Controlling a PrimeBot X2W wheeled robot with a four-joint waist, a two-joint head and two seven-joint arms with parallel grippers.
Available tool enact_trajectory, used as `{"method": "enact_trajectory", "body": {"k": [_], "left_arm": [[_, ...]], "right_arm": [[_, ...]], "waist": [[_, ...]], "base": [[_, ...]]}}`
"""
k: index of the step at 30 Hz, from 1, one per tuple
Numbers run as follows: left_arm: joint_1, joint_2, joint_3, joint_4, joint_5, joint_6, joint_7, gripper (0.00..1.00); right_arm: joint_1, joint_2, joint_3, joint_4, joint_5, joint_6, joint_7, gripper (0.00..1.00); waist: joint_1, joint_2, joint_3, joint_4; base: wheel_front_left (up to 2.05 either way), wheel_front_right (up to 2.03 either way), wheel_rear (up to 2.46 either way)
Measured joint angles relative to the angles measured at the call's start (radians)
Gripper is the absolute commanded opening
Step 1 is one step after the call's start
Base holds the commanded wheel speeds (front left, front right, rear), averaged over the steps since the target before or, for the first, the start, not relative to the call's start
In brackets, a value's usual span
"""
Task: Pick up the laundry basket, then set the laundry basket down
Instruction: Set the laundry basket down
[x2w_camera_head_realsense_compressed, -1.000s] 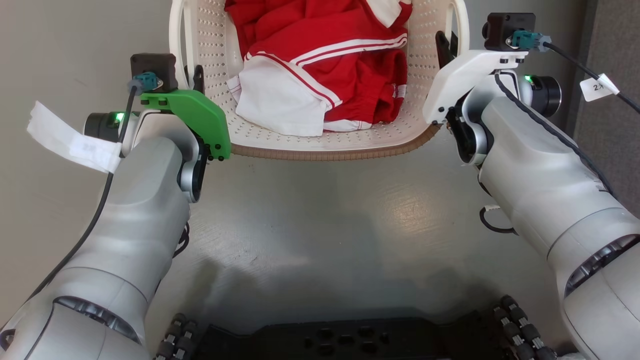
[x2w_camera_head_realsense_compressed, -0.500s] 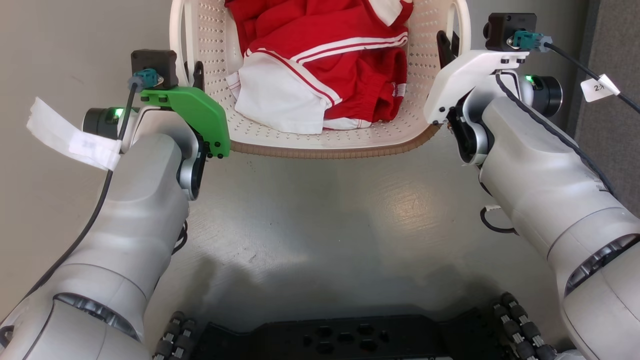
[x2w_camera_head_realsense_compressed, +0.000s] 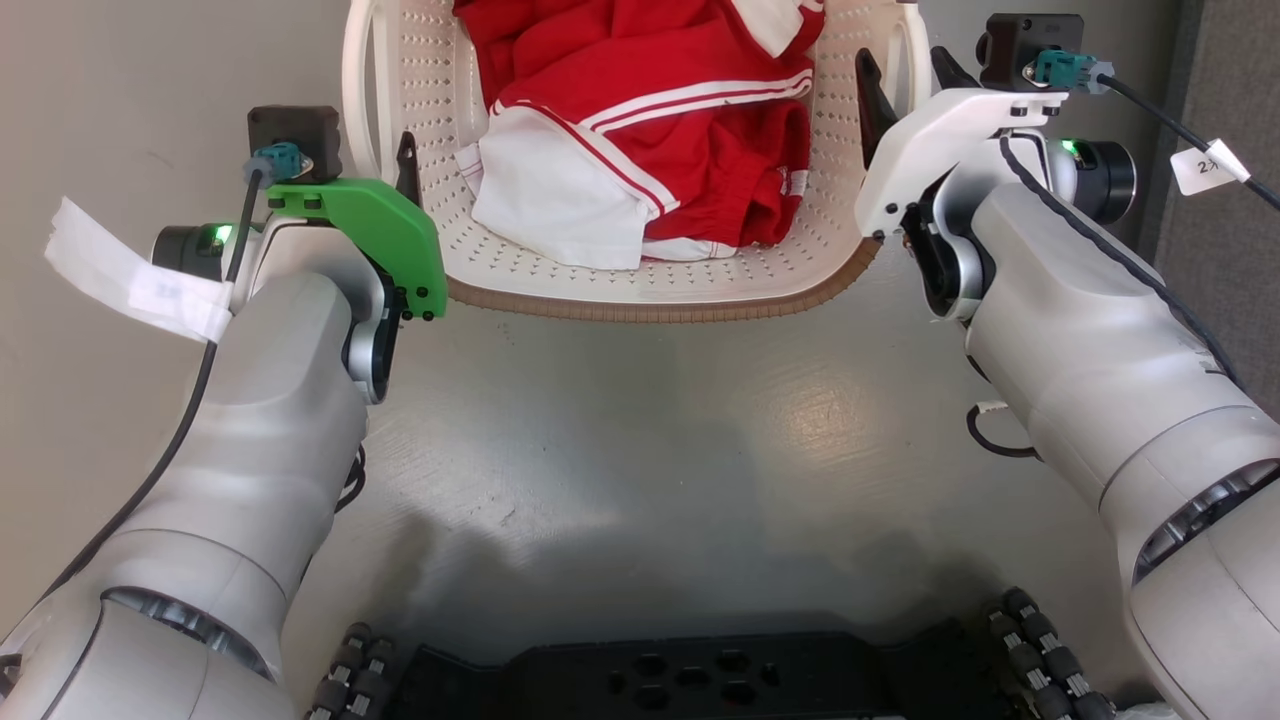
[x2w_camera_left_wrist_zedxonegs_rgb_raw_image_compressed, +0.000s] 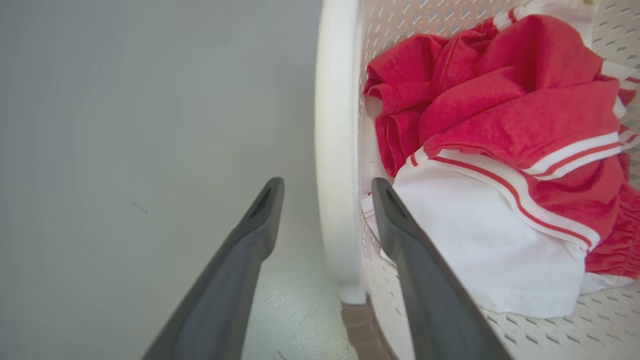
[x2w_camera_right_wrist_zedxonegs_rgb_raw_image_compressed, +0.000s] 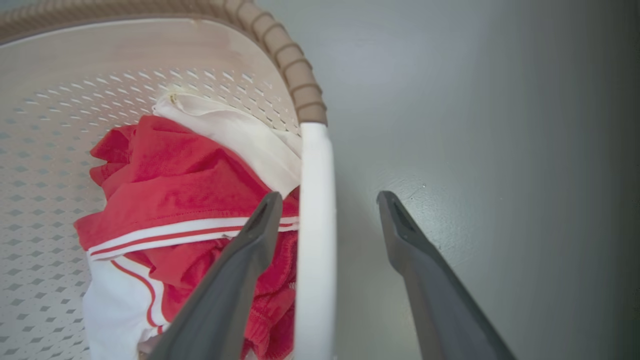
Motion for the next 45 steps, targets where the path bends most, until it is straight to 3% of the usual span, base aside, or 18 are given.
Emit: {"method": "enact_trajectory", "body": {"k": [1, 15, 27, 36, 45], "left_arm": [[0.0, 0.0, 0.0, 0.001, 0.0, 0.0, 0.0, 1.0], [0.001, 0.0, 0.006, 0.03, -0.009, 0.001, -0.019, 1.0], [0.053, 0.0, 0.031, 0.021, -0.027, -0.001, -0.037, 1.0], [0.073, 0.059, 0.125, -0.208, 0.039, 0.0, -0.037, 1.0], [0.248, 0.093, 0.232, -0.403, 0.147, 0.005, -0.04, 1.0]], "right_arm": [[0.0, 0.0, 0.0, 0.001, 0.0, 0.0, 0.0, 1.0], [0.0, 0.0, -0.01, 0.009, -0.025, 0.0, -0.003, 1.0], [0.022, -0.033, -0.086, -0.074, -0.069, 0.0, -0.003, 1.0], [0.106, -0.051, -0.174, -0.206, -0.133, 0.0, -0.003, 1.0], [0.245, -0.06, -0.25, -0.36, -0.24, -0.001, -0.004, 1.0]], "waist": [[0.0, 0.0, -0.001, 0.0], [-0.0001, 0.0, -0.067, 0.002], [0.0, 0.0, -0.192, -0.003], [-0.0001, 0.0, -0.313, -0.002], [-0.0001, 0.0, -0.438, -0.004]], "base": [[0.0, 0.0, 0.0], [0.0, 0.0, 0.0], [0.0, 0.0, 0.0], [0.0, 0.0, 0.0], [0.0, 0.0, 0.0]]}}
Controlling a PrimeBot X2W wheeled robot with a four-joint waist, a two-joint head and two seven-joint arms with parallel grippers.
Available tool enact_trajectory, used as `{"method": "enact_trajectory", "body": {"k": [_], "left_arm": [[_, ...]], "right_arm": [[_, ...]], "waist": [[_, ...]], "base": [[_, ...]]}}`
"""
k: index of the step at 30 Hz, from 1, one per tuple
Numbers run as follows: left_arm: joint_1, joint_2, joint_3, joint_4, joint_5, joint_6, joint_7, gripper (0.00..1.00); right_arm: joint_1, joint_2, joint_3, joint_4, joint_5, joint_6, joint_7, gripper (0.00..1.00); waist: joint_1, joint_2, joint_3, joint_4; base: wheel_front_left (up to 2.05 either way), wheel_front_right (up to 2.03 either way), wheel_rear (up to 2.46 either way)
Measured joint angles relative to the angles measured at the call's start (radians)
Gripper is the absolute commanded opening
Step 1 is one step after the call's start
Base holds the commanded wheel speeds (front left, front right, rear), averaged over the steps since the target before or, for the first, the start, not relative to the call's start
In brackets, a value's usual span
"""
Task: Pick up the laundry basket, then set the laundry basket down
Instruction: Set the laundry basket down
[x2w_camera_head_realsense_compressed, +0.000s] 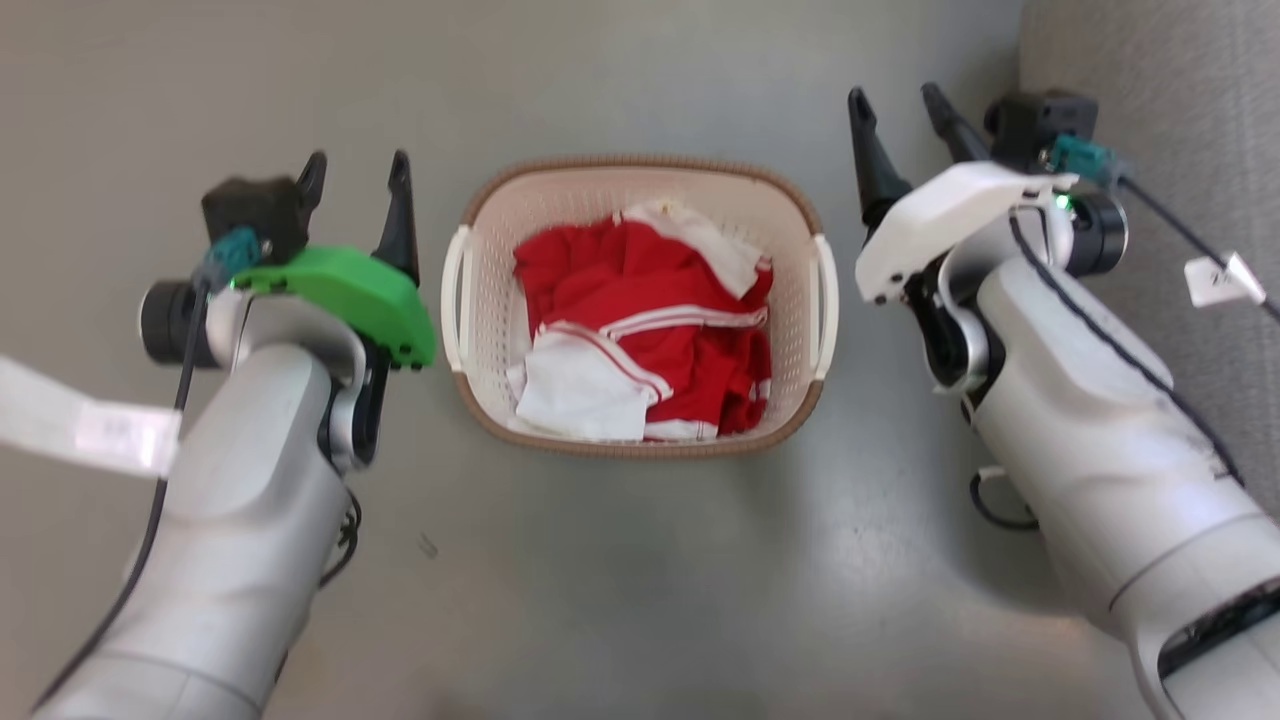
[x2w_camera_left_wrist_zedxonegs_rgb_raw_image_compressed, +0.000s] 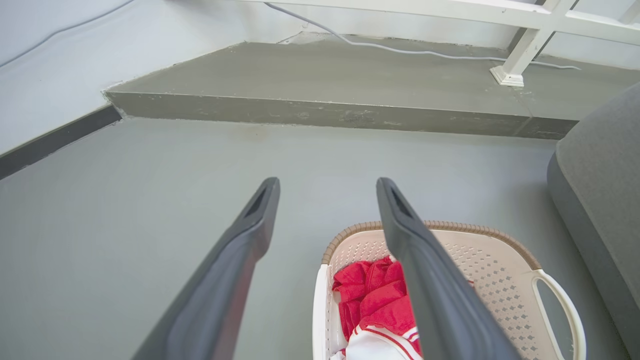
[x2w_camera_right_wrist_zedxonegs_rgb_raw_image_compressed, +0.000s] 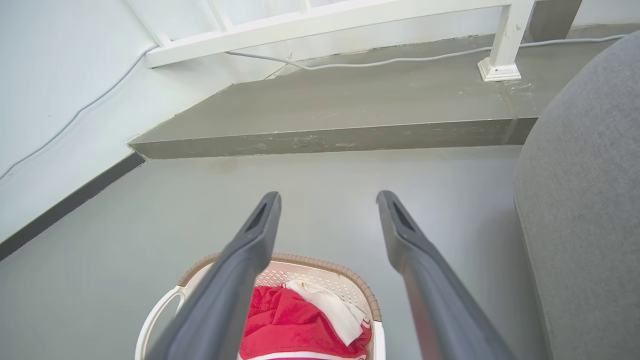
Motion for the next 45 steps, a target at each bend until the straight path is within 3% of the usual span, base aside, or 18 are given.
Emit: {"method": "enact_trajectory", "body": {"k": [18, 30, 45], "left_arm": [[0.392, 0.009, 0.179, -0.309, 0.178, 0.014, 0.0, 1.0], [0.685, 0.002, 0.24, -0.442, 0.235, 0.022, 0.0, 1.0], [0.821, -0.003, 0.308, -0.579, 0.295, 0.03, 0.0, 1.0]], "right_arm": [[0.361, 0.007, -0.149, -0.282, -0.159, 0.0, 0.0, 1.0], [0.627, 0.027, -0.208, -0.411, -0.229, 0.0, 0.0, 1.0], [0.786, 0.04, -0.289, -0.534, -0.291, 0.0, 0.0, 1.0]], "waist": [[-0.0001, 0.0, -0.255, -0.018], [0.0, 0.0, -0.434, -0.025], [0.0, 0.0, -0.508, -0.036]], "base": [[0.0, 0.0, 0.0], [0.0, 0.0, 0.0], [0.0, 0.0, 0.0]]}}
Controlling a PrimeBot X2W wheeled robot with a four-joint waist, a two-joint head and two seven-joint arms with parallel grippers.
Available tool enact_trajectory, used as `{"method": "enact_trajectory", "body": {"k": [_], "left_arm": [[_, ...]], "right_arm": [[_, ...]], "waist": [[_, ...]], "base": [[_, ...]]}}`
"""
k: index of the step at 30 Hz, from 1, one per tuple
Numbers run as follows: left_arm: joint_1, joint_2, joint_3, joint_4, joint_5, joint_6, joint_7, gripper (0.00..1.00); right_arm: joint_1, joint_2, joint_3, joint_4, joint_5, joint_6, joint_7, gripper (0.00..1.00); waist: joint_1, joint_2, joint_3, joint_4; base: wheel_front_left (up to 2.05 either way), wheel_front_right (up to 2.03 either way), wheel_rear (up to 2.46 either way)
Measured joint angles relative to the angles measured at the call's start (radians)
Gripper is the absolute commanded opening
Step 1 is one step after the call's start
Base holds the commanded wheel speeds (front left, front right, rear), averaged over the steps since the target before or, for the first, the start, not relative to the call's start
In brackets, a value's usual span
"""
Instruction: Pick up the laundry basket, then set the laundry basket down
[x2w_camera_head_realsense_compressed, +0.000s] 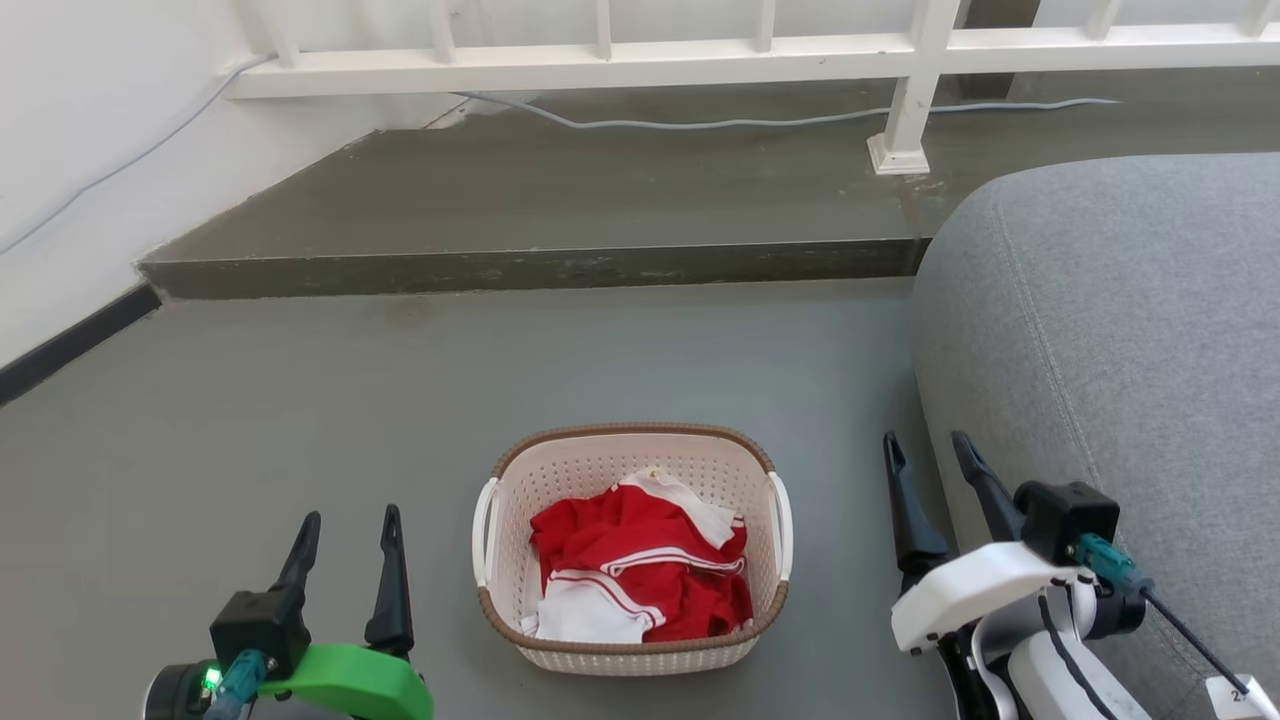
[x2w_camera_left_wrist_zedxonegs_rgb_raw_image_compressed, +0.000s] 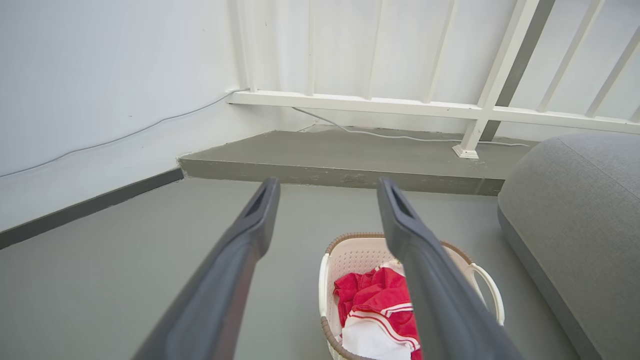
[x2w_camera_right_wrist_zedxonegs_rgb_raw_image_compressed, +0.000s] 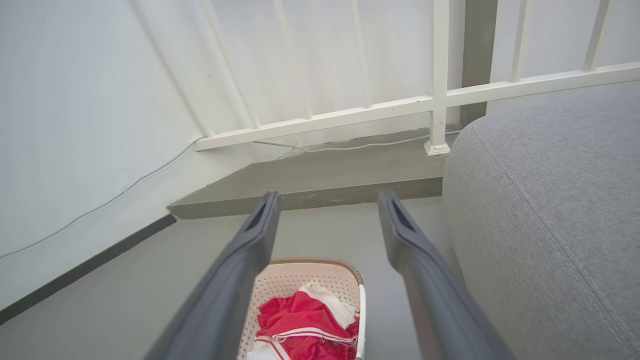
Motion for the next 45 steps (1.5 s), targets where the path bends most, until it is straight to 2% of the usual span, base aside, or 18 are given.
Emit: {"method": "enact_trajectory", "body": {"k": [10, 38, 39, 45], "left_arm": [[0.044, -0.009, 0.022, -0.058, 0.027, 0.0, 0.0, 1.0], [0.083, -0.024, 0.063, -0.095, 0.088, 0.0, 0.0, 1.0], [0.083, -0.025, 0.064, -0.095, 0.088, 0.0, 0.0, 0.0], [0.084, -0.037, 0.058, -0.03, 0.086, 0.0, 0.005, 0.0]], "right_arm": [[0.042, 0.01, -0.031, -0.045, -0.027, 0.0, 0.0, 1.0], [0.086, 0.024, -0.069, -0.103, -0.069, 0.0, 0.0, 1.0], [0.086, 0.024, -0.07, -0.103, -0.072, 0.0, 0.0, 0.0], [0.123, 0.025, -0.067, -0.044, -0.072, 0.001, 0.003, 0.0]], "waist": [[0.0, 0.0, 0.0, -0.002], [0.0, 0.0, 0.013, -0.003], [0.0, 0.0, 0.014, -0.003], [0.0001, 0.0, 0.014, -0.003]], "base": [[0.0, 0.0, 0.0], [0.0, 0.0, 0.0], [0.0, 0.0, 0.0], [0.0, 0.0, 0.0]]}}
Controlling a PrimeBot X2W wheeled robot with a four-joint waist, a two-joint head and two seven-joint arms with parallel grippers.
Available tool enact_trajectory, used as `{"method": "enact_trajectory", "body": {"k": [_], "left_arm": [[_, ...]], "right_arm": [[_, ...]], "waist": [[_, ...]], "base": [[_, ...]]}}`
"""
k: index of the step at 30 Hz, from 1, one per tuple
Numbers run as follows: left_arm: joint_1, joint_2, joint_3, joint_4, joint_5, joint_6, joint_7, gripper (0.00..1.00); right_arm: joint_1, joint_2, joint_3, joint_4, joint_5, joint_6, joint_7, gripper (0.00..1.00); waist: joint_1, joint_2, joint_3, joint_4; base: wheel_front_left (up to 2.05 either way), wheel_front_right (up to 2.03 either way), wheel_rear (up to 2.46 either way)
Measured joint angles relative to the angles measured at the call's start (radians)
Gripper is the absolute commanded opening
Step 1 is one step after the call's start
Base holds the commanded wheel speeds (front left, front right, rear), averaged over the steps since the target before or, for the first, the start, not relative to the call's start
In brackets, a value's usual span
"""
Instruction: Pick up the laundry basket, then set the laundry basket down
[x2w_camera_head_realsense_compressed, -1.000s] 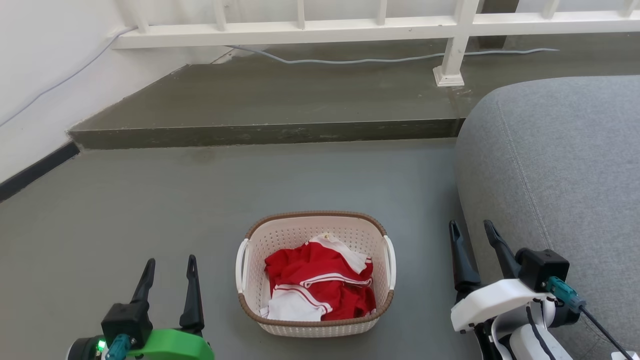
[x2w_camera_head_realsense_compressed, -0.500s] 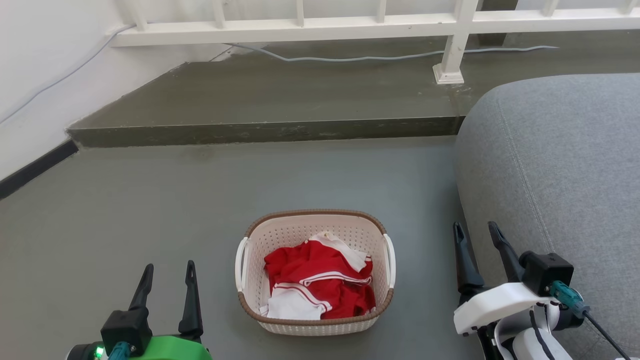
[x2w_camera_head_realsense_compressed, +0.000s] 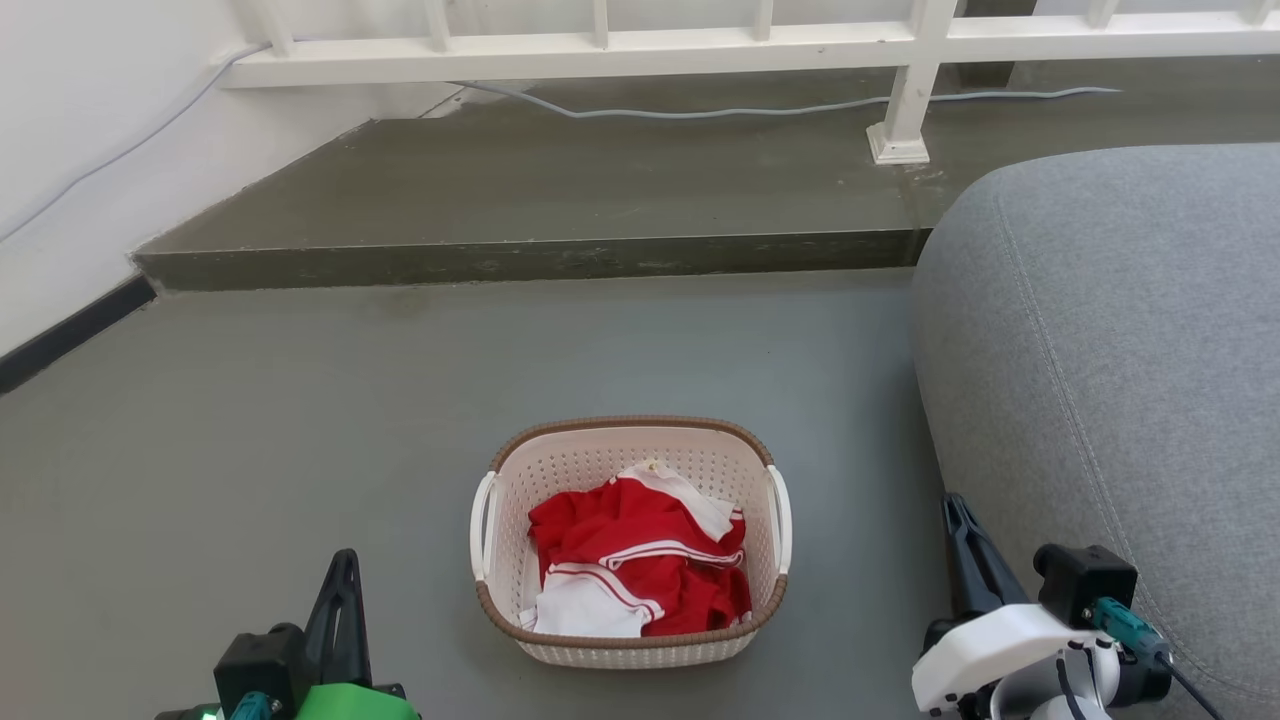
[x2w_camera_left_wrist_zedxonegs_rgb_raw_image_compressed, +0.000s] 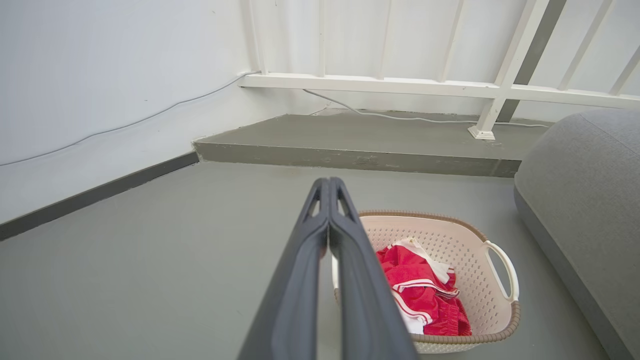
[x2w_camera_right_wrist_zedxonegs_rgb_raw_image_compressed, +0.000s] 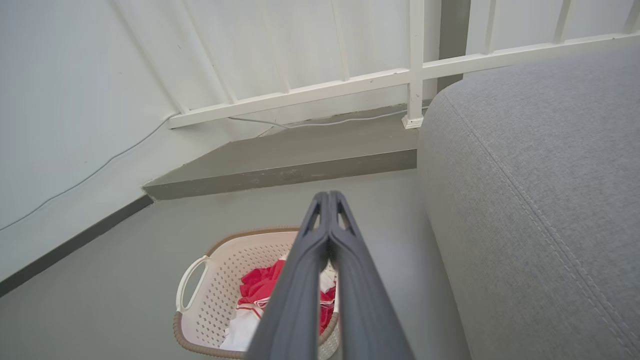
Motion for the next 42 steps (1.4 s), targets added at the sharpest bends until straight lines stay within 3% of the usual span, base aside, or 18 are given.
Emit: {"method": "enact_trajectory", "body": {"k": [7, 42], "left_arm": [[0.014, -0.001, -0.006, -0.003, -0.048, -0.009, 0.0, 0.0], [-0.007, 0.002, 0.07, 0.001, -0.553, -0.08, 0.103, 0.0]], "right_arm": [[0.019, 0.001, 0.0, -0.01, 0.056, 0.012, 0.0, 0.0], [-0.004, -0.008, -0.113, -0.029, 0.546, 0.074, 0.095, 0.0]], "waist": [[0.0, 0.0, -0.001, 0.001], [0.0, 0.0, -0.005, 0.003]], "base": [[0.0, 0.0, 0.0], [0.0, 0.0, 0.0]]}}
